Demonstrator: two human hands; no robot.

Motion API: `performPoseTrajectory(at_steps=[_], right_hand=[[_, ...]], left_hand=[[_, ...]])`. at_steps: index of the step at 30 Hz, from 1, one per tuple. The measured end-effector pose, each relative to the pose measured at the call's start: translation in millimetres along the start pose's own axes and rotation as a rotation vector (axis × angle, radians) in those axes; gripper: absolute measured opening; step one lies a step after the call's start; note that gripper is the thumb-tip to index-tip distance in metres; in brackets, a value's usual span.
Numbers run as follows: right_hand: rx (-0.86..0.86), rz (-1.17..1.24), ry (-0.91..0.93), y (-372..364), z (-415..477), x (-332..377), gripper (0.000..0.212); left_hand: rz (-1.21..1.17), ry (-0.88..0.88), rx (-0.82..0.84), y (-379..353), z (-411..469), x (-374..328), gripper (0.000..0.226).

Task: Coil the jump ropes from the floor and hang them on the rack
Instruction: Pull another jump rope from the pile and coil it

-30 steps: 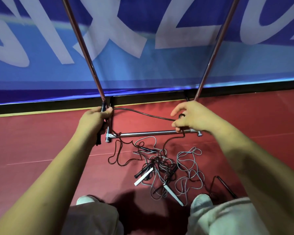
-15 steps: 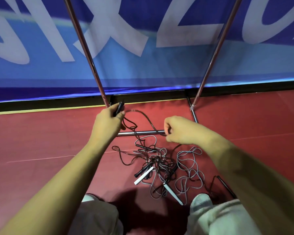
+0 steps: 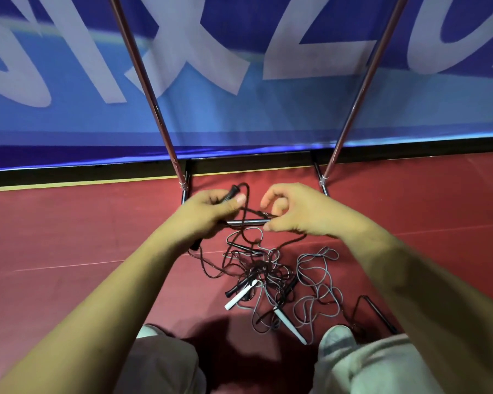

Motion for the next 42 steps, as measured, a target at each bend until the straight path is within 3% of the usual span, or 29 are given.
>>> performPoseTrajectory(at_steps=[4,7,10,11,12,14,17,20,22,24,26,31,35,36,38,40,42], right_hand=[[-0.27,0.175,-0.077,27.4,0.2,-11.8,0.023],[-0.37,0.214,-0.092,38.0,-1.5,-19.6,0.022],[-0.299,0.136,-0.083,31.4,-0.8,-18.7,0.022],[-0.261,0.161,-0.072,27.1,0.2,-16.5,0.022],[-0.219,0.166,-0.067,22.7,0.5,-13.9,0.021],[-0.13,0.101,-0.039,11.6,1.2,-5.6,0.02],[-0.05,0.063,0.048,-2.1,1.6,5.9,0.02],[-0.087,0.096,0.086,1.9,2.2,9.0,0.019],[-0.075,0.081,0.081,4.0,1.0,8.0,0.016],[0.017,0.027,0.061,-1.1,-0.4,5.1,0.01],[0.069,-0.086,0.047,-6.9,1.3,0.0,0.003],[-0.055,-0.338,-0.036,9.1,7.7,-27.1,0.018],[-0.098,-0.408,-0.125,10.2,6.6,-43.9,0.02],[-0.112,-0.38,-0.11,9.2,8.2,-42.6,0.023],[-0.161,-0.223,-0.044,10.3,9.4,-33.6,0.021],[-0.267,-0.061,0.027,15.9,8.8,-22.3,0.011],[-0.37,-0.02,0.077,21.5,6.2,-12.0,0.007]], left_hand=[[-0.302,-0.031,-0.307,42.5,1.5,0.6,0.031],[-0.282,0.009,-0.395,59.3,0.1,12.0,0.027],[0.106,0.063,-0.446,59.4,-4.2,16.6,0.007],[0.282,0.059,-0.472,58.0,-5.7,14.9,0.014],[0.371,0.037,-0.465,54.1,-5.9,12.7,0.025],[0.277,-0.036,-0.333,36.8,-5.9,6.1,0.03],[0.082,-0.085,-0.071,0.3,-4.8,-0.2,0.018],[0.105,-0.062,0.097,-13.9,-5.3,-0.1,0.008],[0.078,-0.052,0.142,-11.1,-3.9,-0.7,0.026],[-0.02,-0.076,0.136,-5.4,-3.0,-3.9,0.037],[-0.167,-0.109,0.084,3.5,-3.7,-7.1,0.033],[-0.591,-0.232,-0.053,41.0,-11.7,-13.3,0.026],[-0.677,-0.208,-0.111,47.9,-12.4,-9.3,0.03],[-0.632,-0.187,-0.171,48.6,-10.8,-6.4,0.026],[-0.303,-0.157,-0.341,50.4,-11.1,-6.3,0.008],[0.013,-0.115,-0.421,48.5,-11.3,-7.0,0.021],[0.082,-0.097,-0.398,40.8,-9.9,-6.0,0.031]])
Point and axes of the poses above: each hand's wrist, its own z-axis towards the middle knuckle, its own y-axis out of the back of the hand, x = y × z, the point moved 3 cm from there along z, towards the middle knuckle, and after that the axes turned 7 degrees about x, right-handed, at the moved point
